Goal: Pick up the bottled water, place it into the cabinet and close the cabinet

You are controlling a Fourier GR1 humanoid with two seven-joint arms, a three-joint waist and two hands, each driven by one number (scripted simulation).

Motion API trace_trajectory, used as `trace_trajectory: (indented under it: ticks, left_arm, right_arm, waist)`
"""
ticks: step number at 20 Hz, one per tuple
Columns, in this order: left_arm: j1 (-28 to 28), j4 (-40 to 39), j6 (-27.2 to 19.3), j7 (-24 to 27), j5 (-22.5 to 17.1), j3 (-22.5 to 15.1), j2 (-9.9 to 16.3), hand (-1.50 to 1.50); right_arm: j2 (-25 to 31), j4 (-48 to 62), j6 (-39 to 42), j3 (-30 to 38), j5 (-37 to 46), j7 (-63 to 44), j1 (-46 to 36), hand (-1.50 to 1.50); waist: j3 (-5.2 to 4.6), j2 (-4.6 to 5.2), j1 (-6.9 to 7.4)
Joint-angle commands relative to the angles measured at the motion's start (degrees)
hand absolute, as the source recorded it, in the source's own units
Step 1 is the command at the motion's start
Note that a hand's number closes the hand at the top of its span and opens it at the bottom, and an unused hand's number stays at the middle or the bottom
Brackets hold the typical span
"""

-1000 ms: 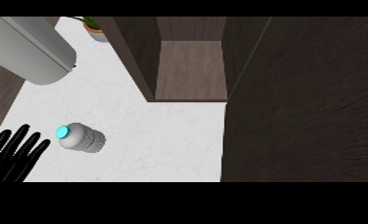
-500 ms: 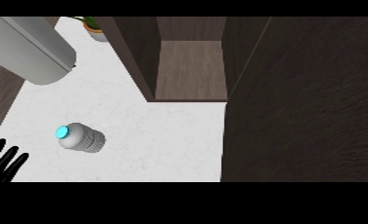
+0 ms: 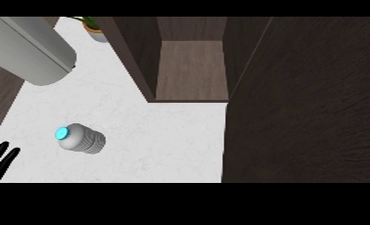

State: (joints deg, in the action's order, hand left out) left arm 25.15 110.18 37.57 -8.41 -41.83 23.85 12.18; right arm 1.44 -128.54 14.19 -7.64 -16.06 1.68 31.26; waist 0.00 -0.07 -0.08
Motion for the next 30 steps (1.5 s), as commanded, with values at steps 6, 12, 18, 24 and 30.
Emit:
trace_trajectory:
  ticks: [6, 12, 18, 24, 30]
  left_arm:
    - [-7.05, -13.78, 5.38, 6.92, 10.46, 3.12, -0.74, -1.5]
    - [-15.27, -25.43, 6.15, 13.65, 20.25, 4.17, 1.58, -1.5]
    - [-19.28, -37.09, 8.35, 21.75, 25.74, 5.71, 4.75, -1.5]
    - [-28.66, -49.57, 3.43, 22.0, 29.93, 3.49, 5.23, -1.5]
    - [-32.42, -67.15, 3.09, 35.16, 38.18, 1.55, 5.55, -1.5]
  right_arm:
    - [-1.0, 2.0, 0.52, -2.83, 3.44, 3.79, 1.34, -1.5]
    - [-0.24, 3.46, 1.88, -1.23, 1.92, 4.37, 1.17, -1.5]
    - [1.07, 2.39, 4.56, -0.18, 0.27, 7.26, 5.26, -1.5]
    - [0.14, -1.32, 3.62, -3.03, 2.2, 7.04, 7.45, -1.5]
    - [0.02, -1.12, 1.49, -2.96, 0.96, 2.07, 2.69, -1.5]
  waist:
    - [-0.02, 0.01, -0.1]
    - [-0.04, 0.09, -0.32]
    - [-0.04, 0.05, -0.42]
    - [-0.05, 0.07, -0.79]
    - [-0.17, 0.36, -0.86]
